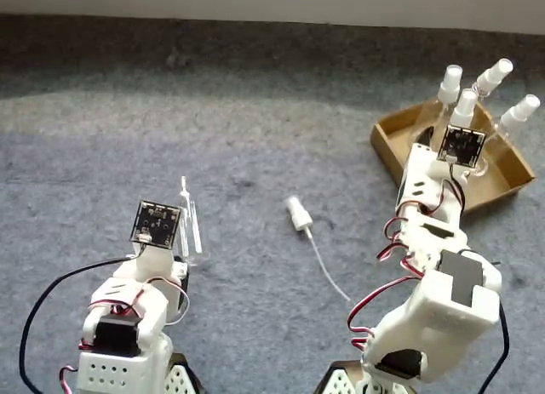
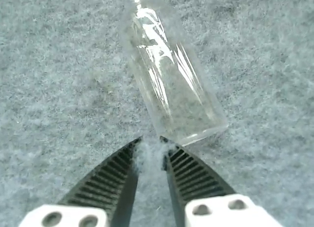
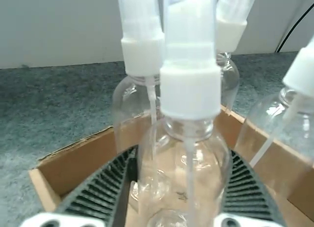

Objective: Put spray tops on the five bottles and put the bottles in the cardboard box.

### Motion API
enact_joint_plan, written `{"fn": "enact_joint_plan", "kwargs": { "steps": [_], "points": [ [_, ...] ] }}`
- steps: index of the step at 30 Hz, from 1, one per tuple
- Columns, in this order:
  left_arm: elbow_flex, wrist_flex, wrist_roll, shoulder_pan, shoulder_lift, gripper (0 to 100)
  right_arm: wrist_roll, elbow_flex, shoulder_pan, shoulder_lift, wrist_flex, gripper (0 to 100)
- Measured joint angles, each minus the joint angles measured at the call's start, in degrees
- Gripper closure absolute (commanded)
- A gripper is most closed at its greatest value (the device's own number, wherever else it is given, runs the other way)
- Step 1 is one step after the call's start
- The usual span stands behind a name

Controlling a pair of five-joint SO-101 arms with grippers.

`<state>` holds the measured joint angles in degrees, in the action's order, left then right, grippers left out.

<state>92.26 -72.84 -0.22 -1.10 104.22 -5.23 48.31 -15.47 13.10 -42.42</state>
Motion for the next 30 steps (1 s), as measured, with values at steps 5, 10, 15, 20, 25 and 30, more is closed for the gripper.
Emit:
{"fn": "enact_joint_plan", "kwargs": {
  "steps": [5,10,15,20,25,30],
  "points": [
    [0.0,0.0,0.0,0.1,0.0,99,0.0,0.0,0.0,0.0,0.0,71.7],
    [0.0,0.0,0.0,0.1,0.0,99,0.0,0.0,0.0,0.1,0.0,71.2],
    [0.0,0.0,0.0,0.1,0.0,99,0.0,0.0,0.0,0.1,0.0,71.1],
    [0.0,0.0,0.0,0.1,0.0,99,0.0,0.0,0.0,0.1,0.0,71.1],
    [0.0,0.0,0.0,0.1,0.0,99,0.0,0.1,0.1,0.1,0.0,71.1],
    [0.0,0.0,0.0,0.1,0.0,99,0.0,2.1,0.1,-0.5,0.0,71.1]
  ]
}}
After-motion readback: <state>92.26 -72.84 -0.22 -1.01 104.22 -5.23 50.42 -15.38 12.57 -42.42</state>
